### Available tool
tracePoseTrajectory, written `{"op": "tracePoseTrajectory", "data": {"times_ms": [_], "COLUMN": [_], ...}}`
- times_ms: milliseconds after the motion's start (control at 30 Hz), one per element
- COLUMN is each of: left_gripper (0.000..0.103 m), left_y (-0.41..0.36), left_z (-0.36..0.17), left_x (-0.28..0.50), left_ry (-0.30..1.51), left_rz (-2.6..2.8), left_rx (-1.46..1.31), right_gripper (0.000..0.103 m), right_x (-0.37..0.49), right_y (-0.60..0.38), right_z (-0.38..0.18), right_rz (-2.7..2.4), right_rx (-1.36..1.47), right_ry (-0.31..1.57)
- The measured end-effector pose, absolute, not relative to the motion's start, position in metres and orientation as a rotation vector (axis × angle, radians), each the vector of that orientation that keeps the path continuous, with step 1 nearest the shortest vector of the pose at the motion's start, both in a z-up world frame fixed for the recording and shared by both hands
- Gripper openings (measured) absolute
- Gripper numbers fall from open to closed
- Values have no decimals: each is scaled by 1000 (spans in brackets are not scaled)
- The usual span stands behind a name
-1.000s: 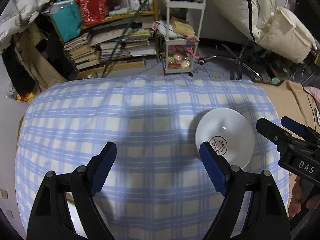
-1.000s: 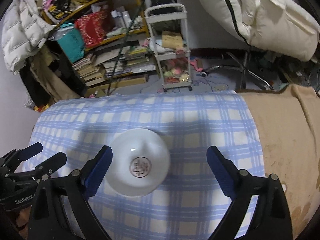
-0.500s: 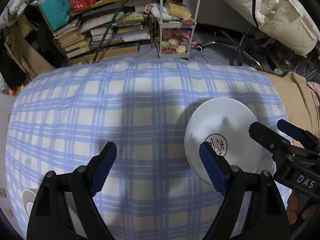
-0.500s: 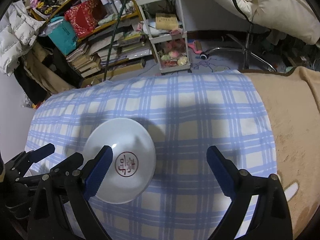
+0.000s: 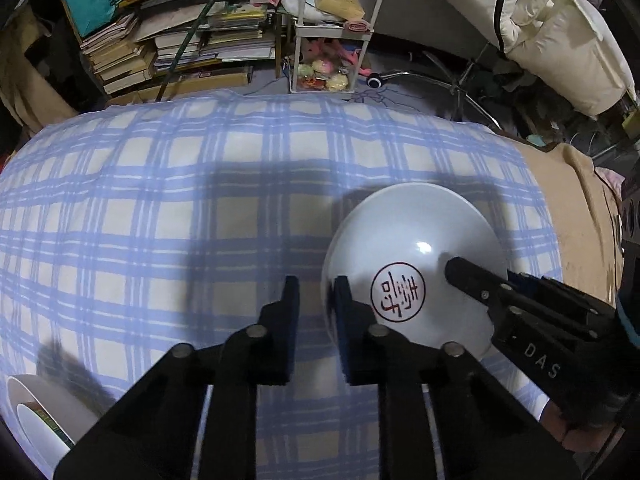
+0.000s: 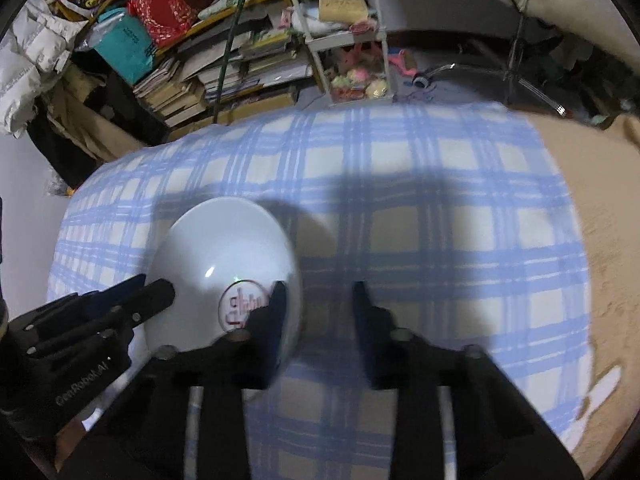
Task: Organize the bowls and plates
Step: 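Close the left tool on the logo bowl rim while the right tool grips the opposite rim, then lift the logo bowl with both tools and carry it over the nested white bowls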
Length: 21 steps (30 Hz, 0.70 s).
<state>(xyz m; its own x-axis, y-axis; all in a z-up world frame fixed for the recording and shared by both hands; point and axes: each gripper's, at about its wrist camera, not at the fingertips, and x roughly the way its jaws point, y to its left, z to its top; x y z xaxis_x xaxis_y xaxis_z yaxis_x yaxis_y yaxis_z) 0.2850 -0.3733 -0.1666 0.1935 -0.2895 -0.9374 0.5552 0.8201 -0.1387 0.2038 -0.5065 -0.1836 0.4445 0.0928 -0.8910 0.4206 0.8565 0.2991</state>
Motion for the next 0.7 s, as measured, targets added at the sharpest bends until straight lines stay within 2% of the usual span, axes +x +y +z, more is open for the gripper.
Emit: {"op": "tracePoseTrajectory", "data": {"times_ms": [167, 333, 700], "left_gripper": [16, 8, 9], "left_y": [-366, -372, -348], "left_z": [-172, -173, -152], "left_x": [292, 291, 283], "left_ry": [1282, 1295, 1273], "left_rz": [-612, -608, -521], "left_rx": [170, 186, 213], "right_gripper": [17, 14, 14], "right_x": [203, 205, 204], "right_y": [-501, -496, -469], "right_z": [-184, -187, -170], "right_rz": [-227, -237, -243], "right_rx": [529, 512, 498], "right_ry": [1103, 1115, 1097]}}
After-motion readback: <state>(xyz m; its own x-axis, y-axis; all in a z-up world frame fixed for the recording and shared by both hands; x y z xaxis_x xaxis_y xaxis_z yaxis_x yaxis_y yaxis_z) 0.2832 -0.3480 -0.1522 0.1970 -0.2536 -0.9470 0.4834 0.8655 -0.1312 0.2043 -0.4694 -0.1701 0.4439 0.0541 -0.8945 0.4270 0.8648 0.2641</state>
